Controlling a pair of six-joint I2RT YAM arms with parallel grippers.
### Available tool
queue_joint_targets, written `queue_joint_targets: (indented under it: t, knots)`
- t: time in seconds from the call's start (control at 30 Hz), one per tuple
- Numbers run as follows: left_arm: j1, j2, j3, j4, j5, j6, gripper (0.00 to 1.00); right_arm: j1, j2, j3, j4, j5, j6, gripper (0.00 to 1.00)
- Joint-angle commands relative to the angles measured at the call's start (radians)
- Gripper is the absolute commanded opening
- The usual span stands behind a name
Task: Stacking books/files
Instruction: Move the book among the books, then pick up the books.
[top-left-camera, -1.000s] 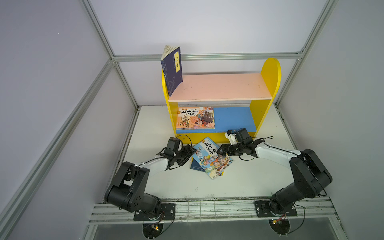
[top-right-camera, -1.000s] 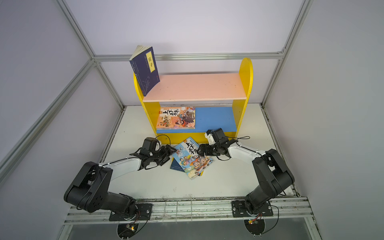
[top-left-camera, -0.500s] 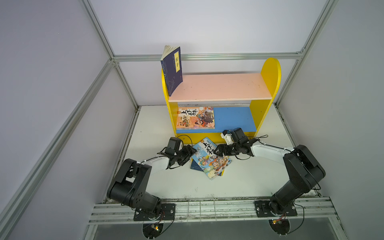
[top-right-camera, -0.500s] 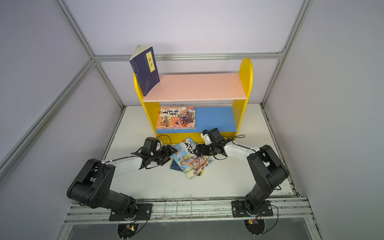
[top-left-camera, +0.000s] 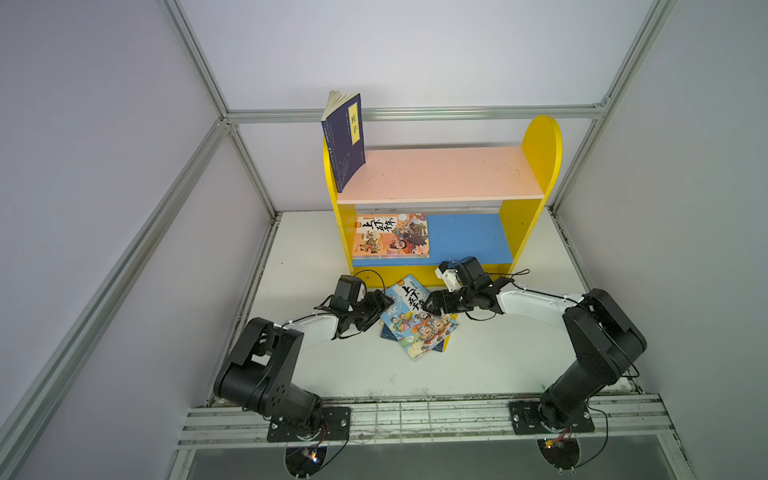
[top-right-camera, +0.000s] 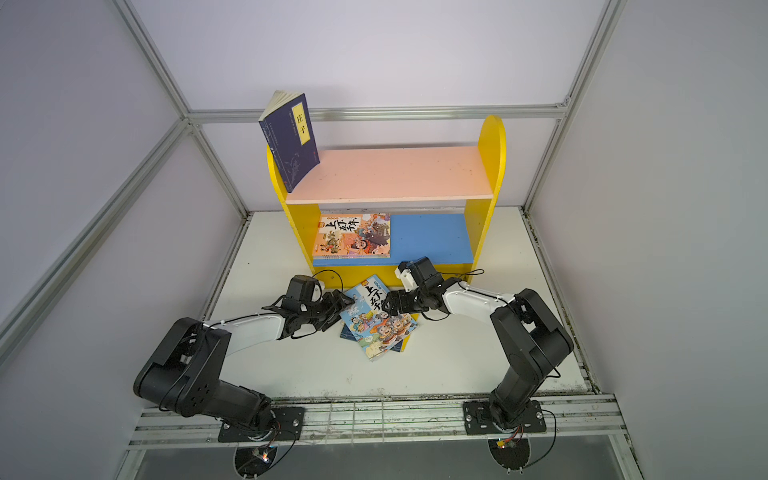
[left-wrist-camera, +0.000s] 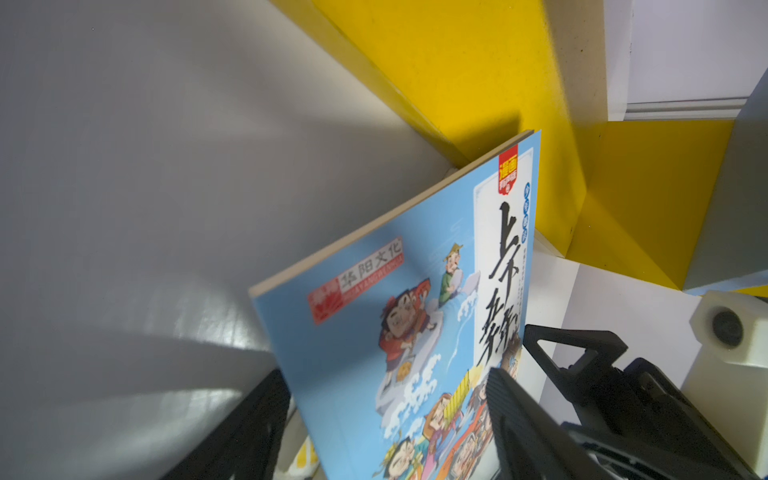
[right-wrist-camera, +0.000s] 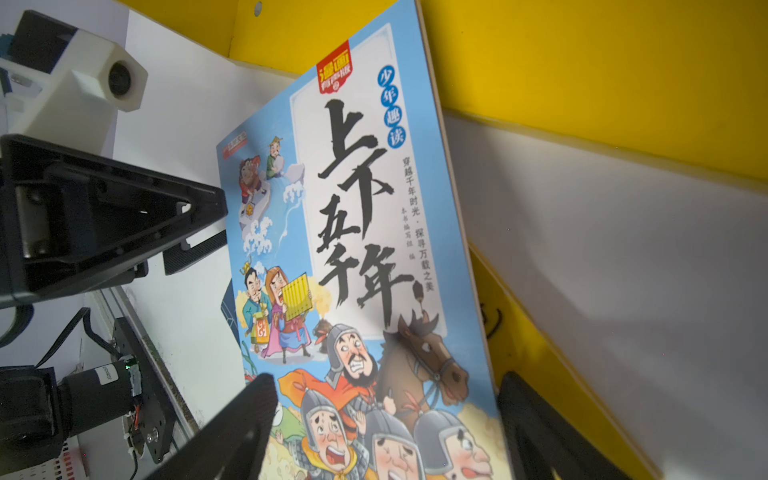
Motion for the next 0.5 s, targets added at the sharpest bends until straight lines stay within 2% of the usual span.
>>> queue_joint_targets:
  t: [0.0, 0.33, 0.47]
  knots:
    - [0.002, 0.01, -0.004, -0.013, -0.015, 0.011, 0.79, 0.013, 0.006, 0.005, 0.025, -0.009, 0.018, 0.87]
    - [0.022, -0.022, -0.031, 0.0, -0.026, 0.007, 0.79, 0.056, 0.029, 0.011, 0.052, -0.008, 0.041, 0.85]
    - [0.031, -0.036, -0.042, 0.006, -0.022, 0.005, 0.7, 0.065, 0.036, 0.017, 0.052, -0.007, 0.043, 0.84]
